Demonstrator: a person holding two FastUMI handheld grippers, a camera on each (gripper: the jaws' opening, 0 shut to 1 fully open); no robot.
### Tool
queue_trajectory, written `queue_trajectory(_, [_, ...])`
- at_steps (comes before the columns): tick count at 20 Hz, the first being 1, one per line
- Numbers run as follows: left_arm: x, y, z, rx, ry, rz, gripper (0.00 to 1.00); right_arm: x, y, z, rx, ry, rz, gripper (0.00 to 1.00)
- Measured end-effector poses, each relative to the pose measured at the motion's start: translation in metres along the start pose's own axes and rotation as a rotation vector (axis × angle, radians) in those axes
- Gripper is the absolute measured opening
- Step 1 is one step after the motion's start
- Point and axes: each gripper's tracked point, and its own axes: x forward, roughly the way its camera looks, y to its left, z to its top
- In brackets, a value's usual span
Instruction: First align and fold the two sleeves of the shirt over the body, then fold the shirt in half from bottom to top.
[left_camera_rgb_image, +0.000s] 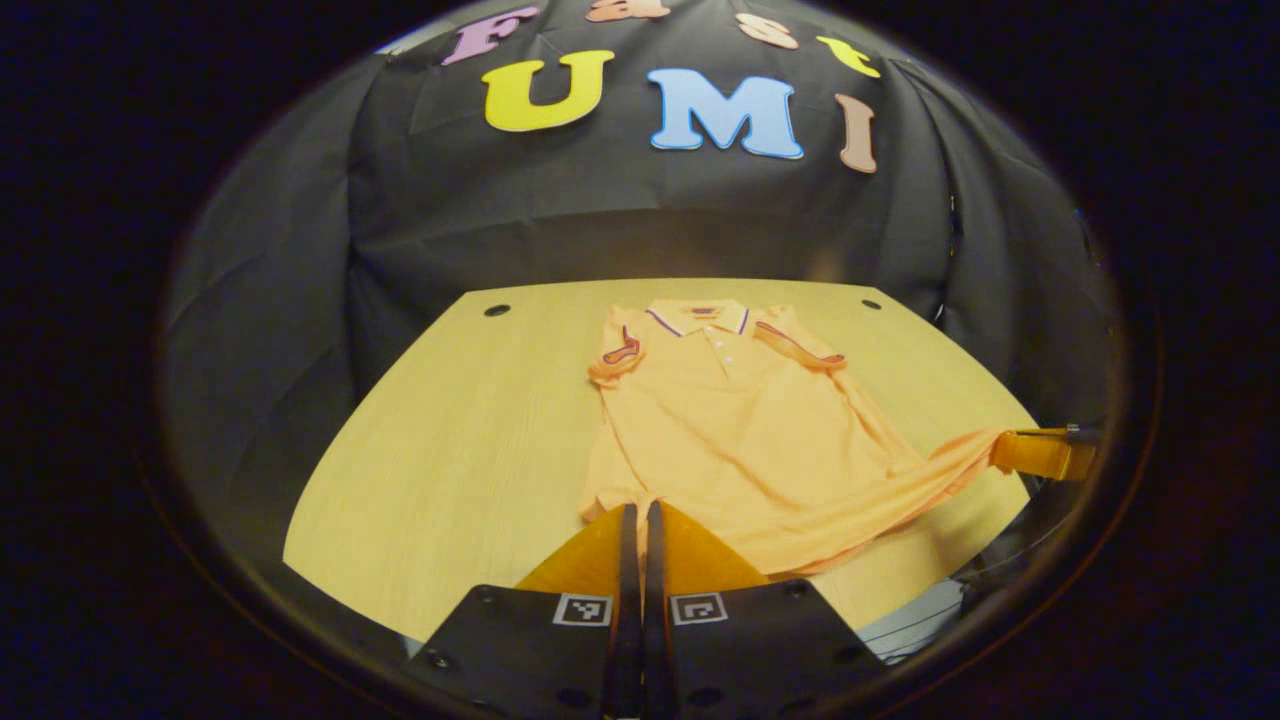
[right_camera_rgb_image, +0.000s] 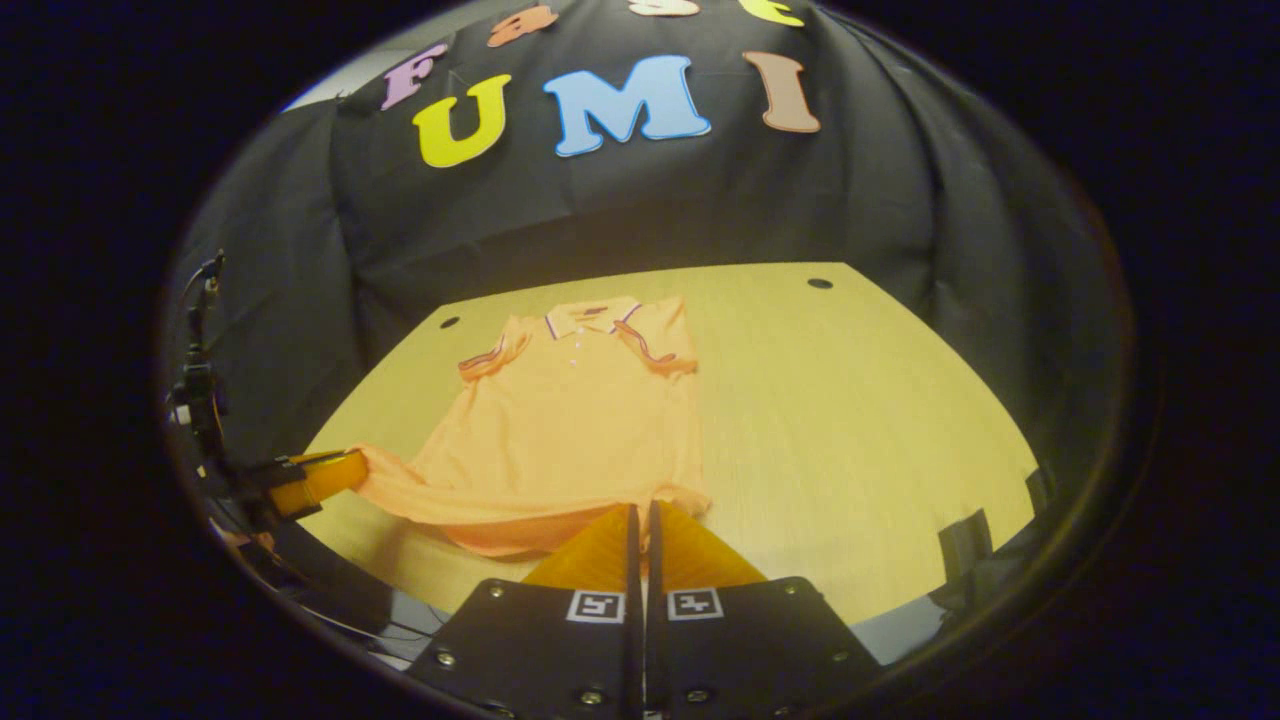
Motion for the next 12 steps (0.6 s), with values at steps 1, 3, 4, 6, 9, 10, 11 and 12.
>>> queue_trajectory(1, [0.007,-0.001,0.015,-0.003,-0.013,-0.002,0.07,0.005,0.004,0.013,0.002,-0.011,0.008,0.01])
queue_trajectory(3, [0.019,0.001,0.04,-0.016,-0.03,-0.007,0.07,0.016,0.005,0.041,0.001,-0.034,0.012,0.01])
queue_trajectory(4, [0.027,0.001,0.05,-0.021,-0.035,-0.013,0.07,0.023,0.007,0.055,-0.001,-0.045,0.013,0.01])
queue_trajectory(6, [0.044,0.005,0.072,-0.023,-0.044,-0.014,0.07,0.038,0.007,0.083,-0.01,-0.064,0.011,0.01])
queue_trajectory(9, [0.069,0.012,0.104,-0.019,-0.055,-0.02,0.07,0.063,0.006,0.117,-0.016,-0.081,0.004,0.01])
queue_trajectory(10, [0.078,0.014,0.113,-0.02,-0.059,-0.021,0.07,0.073,0.005,0.128,-0.018,-0.084,-0.001,0.01])
queue_trajectory(11, [0.087,0.017,0.123,-0.02,-0.062,-0.023,0.07,0.083,0.003,0.136,-0.022,-0.086,-0.006,0.01])
queue_trajectory(12, [0.095,0.021,0.132,-0.017,-0.063,-0.021,0.07,0.092,0.003,0.146,-0.027,-0.087,-0.01,0.01])
